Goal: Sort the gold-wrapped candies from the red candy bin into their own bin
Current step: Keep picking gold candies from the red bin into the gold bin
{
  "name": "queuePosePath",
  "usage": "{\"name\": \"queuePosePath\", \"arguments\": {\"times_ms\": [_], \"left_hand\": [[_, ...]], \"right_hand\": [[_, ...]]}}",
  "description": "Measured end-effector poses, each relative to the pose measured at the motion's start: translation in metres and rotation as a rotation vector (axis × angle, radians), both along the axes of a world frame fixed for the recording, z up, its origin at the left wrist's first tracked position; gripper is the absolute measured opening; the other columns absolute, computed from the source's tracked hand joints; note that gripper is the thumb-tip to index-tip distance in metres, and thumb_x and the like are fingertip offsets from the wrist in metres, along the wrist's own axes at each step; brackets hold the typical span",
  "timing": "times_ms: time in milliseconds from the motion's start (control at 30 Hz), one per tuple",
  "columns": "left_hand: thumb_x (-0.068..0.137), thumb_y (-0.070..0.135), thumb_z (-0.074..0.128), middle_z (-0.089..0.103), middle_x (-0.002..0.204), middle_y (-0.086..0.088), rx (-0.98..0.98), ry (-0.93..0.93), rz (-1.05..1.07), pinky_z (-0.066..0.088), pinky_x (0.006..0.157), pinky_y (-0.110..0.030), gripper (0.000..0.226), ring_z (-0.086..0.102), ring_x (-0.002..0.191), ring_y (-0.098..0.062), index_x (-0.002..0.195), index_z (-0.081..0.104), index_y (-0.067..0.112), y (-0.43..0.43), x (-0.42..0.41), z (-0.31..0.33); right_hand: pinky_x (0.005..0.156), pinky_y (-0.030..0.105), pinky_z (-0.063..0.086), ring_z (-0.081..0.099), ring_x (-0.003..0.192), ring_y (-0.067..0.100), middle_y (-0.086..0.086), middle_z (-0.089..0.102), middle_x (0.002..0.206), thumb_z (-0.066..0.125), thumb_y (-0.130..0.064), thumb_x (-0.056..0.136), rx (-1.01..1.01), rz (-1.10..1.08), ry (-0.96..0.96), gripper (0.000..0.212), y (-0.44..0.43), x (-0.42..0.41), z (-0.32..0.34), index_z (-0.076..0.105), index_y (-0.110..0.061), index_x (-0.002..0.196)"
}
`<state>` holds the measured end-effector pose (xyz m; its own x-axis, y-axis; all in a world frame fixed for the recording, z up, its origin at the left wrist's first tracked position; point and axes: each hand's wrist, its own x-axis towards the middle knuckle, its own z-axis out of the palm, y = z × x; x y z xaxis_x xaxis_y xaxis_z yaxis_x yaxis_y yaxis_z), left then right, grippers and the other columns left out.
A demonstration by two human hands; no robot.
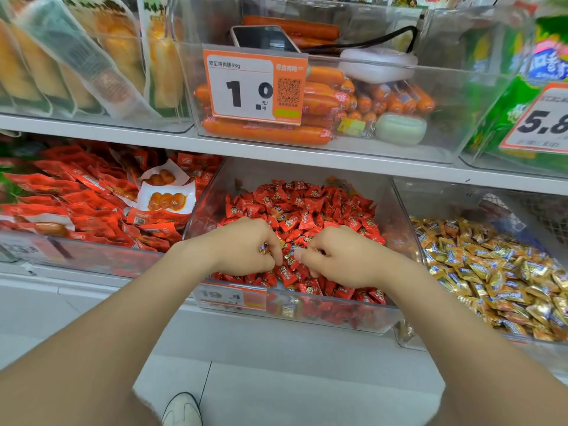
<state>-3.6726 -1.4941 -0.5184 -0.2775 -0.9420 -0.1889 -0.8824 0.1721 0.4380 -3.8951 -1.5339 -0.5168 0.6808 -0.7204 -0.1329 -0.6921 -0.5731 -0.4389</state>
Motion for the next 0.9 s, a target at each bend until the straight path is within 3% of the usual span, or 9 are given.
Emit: {"name": "queuePosePath", "arguments": {"times_ms": [133, 200, 267, 367, 433, 600, 700, 800, 900], "left_hand": [[0.092, 0.033, 0.078, 0.070, 0.072, 0.026, 0.099, 0.058, -0.075, 0.045, 0.066, -0.014, 0.009, 0.060, 0.066, 0.008, 0.084, 0.081, 0.030, 0.001, -0.001, -0.009], [0.086, 0.041, 0.084, 0.070, 0.070, 0.027, 0.151, 0.018, -0.098, 0.051, 0.078, -0.020, 0.013, 0.062, 0.073, 0.007, 0.080, 0.082, 0.030, -0.001, -0.004, -0.014], [0.077, 0.048, 0.088, 0.073, 0.077, 0.028, 0.180, -0.021, -0.106, 0.055, 0.092, -0.031, 0.015, 0.063, 0.087, 0.005, 0.082, 0.084, 0.035, -0.004, -0.009, -0.015], [0.064, 0.055, 0.094, 0.073, 0.073, 0.026, 0.212, -0.095, -0.102, 0.055, 0.082, -0.027, 0.030, 0.063, 0.087, 0.002, 0.086, 0.085, 0.037, -0.010, -0.019, -0.015], [0.062, 0.051, 0.095, 0.074, 0.070, 0.020, 0.212, -0.162, -0.123, 0.055, 0.069, -0.025, 0.033, 0.065, 0.080, -0.001, 0.086, 0.085, 0.033, -0.013, -0.028, -0.017], [0.069, 0.038, 0.093, 0.074, 0.072, 0.015, 0.202, -0.202, -0.166, 0.054, 0.066, -0.024, 0.022, 0.068, 0.076, -0.007, 0.085, 0.085, 0.024, -0.015, -0.036, -0.018], [0.076, 0.035, 0.088, 0.074, 0.073, 0.016, 0.130, -0.114, -0.090, 0.058, 0.074, -0.032, 0.011, 0.067, 0.075, -0.004, 0.081, 0.084, 0.027, -0.011, -0.017, -0.008], [0.082, 0.040, 0.085, 0.075, 0.079, 0.019, 0.091, -0.007, 0.023, 0.057, 0.086, -0.032, 0.008, 0.068, 0.083, 0.000, 0.081, 0.083, 0.032, -0.002, 0.008, 0.004], [0.087, 0.040, 0.081, 0.077, 0.088, 0.019, 0.089, 0.016, 0.070, 0.056, 0.092, -0.034, 0.006, 0.067, 0.091, 0.003, 0.084, 0.082, 0.035, 0.009, 0.022, 0.007]], "right_hand": [[0.044, 0.022, 0.049, 0.072, 0.055, 0.026, 0.005, 0.075, 0.075, 0.060, -0.035, 0.106, 0.173, 0.020, -0.020, 0.030, 0.001, 0.002, -0.002, 0.074, -0.013, 0.091], [0.044, 0.026, 0.051, 0.072, 0.054, 0.022, 0.001, 0.070, 0.070, 0.063, -0.031, 0.106, 0.213, 0.039, -0.019, 0.020, 0.001, 0.003, -0.001, 0.076, -0.017, 0.101], [0.048, 0.029, 0.051, 0.063, 0.048, 0.013, -0.009, 0.062, 0.055, 0.062, -0.037, 0.105, 0.198, 0.053, 0.005, 0.024, -0.002, 0.002, 0.002, 0.079, -0.022, 0.096], [0.059, 0.033, 0.049, 0.049, 0.049, 0.012, -0.006, 0.061, 0.052, 0.063, -0.050, 0.102, 0.089, 0.056, 0.066, 0.038, -0.006, -0.003, -0.001, 0.079, -0.027, 0.077], [0.068, 0.038, 0.056, 0.057, 0.057, 0.016, -0.001, 0.068, 0.062, 0.070, -0.052, 0.096, 0.065, 0.022, 0.073, 0.039, -0.009, -0.008, -0.006, 0.076, -0.024, 0.069], [0.075, 0.037, 0.056, 0.062, 0.063, 0.012, -0.004, 0.072, 0.067, 0.074, -0.046, 0.093, -0.014, -0.034, 0.038, 0.034, -0.013, -0.017, -0.013, 0.077, -0.020, 0.072], [0.081, 0.035, 0.058, 0.067, 0.072, 0.005, -0.015, 0.076, 0.077, 0.080, -0.037, 0.089, 0.006, 0.019, -0.001, 0.011, -0.010, -0.011, -0.013, 0.083, -0.030, 0.083], [0.073, 0.026, 0.054, 0.064, 0.066, 0.005, -0.025, 0.069, 0.067, 0.083, -0.031, 0.086, -0.006, 0.128, -0.069, 0.001, -0.001, 0.008, -0.014, 0.084, -0.030, 0.086], [0.068, 0.018, 0.048, 0.061, 0.065, -0.003, -0.024, 0.064, 0.062, 0.079, -0.023, 0.084, -0.047, 0.193, 0.084, 0.004, 0.001, 0.023, -0.016, 0.083, -0.024, 0.085]]}}
